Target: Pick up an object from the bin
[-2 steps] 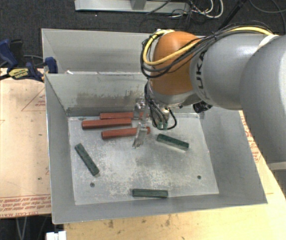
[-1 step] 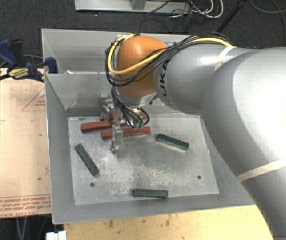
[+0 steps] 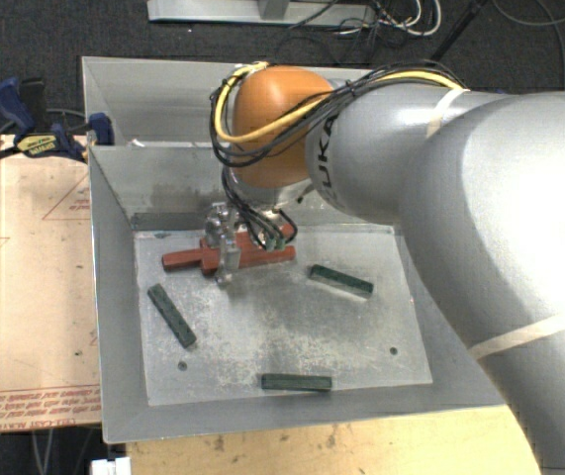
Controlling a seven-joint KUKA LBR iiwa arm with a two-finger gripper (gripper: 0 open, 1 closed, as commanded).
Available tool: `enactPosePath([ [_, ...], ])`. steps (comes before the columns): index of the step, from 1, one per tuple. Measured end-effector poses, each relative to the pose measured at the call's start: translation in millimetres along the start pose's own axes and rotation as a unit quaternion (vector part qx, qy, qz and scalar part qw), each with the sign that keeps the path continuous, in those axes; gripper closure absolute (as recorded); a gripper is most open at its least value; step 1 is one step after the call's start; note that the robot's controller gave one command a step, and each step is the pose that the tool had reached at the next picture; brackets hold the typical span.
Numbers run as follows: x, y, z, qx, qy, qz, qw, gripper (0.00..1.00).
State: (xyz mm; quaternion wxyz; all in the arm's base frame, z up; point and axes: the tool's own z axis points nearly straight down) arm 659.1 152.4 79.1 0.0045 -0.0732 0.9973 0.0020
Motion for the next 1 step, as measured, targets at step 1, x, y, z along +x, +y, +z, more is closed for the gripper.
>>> enactPosePath([
  [1,64.0,-11.9,-145.1,0.001,0.0000,-0.097,0.9953,1.00],
])
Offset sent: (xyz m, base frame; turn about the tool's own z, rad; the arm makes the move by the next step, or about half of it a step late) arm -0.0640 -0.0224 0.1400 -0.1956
